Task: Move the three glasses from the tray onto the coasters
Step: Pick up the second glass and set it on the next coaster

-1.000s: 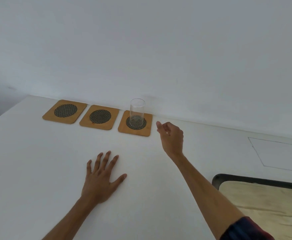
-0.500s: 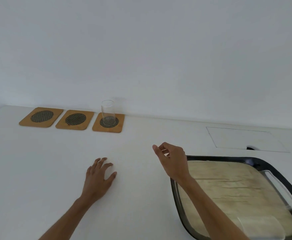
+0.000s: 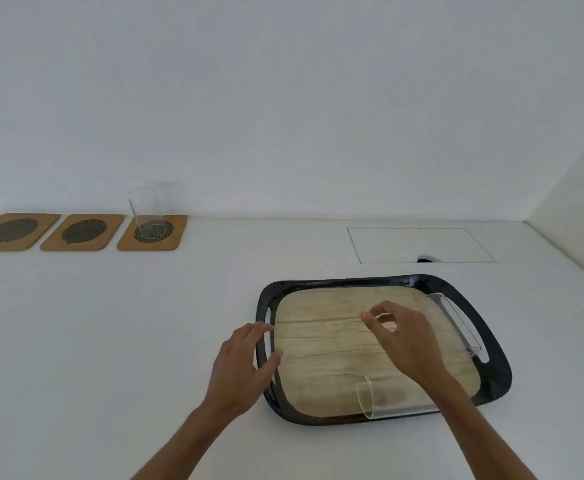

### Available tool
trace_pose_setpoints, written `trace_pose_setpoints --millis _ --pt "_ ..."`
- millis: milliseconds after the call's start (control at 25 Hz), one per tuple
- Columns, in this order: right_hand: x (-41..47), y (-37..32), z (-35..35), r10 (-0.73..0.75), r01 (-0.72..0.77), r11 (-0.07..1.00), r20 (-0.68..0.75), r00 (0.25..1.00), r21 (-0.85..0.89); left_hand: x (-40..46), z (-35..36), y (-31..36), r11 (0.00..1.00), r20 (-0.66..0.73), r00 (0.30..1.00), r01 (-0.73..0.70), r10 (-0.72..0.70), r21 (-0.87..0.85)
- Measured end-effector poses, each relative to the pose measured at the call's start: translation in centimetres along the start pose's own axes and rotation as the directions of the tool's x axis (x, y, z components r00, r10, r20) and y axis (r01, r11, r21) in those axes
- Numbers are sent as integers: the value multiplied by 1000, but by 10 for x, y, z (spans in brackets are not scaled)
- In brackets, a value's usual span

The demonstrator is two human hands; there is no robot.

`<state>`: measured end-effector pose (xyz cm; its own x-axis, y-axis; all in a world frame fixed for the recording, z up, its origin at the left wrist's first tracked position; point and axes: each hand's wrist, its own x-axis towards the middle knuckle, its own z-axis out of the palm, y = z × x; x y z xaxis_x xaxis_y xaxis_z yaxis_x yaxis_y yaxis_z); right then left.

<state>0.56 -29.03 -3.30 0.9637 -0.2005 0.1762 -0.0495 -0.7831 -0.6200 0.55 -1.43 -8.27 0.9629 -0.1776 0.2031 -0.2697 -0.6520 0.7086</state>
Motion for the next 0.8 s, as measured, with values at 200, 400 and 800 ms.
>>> trace_pose_setpoints --millis 200,400,800 --pt "-14 66 -26 79 -86 996 174 982 38 2 33 41 998 152 986 -68 66 7" --pt "-30 99 -37 103 -235 943 465 879 236 -8 72 81 999 341 939 -43 39 4" --pt "-32 121 -45 -29 -234 907 606 795 350 0 109 107 989 553 832 -56 -28 135"
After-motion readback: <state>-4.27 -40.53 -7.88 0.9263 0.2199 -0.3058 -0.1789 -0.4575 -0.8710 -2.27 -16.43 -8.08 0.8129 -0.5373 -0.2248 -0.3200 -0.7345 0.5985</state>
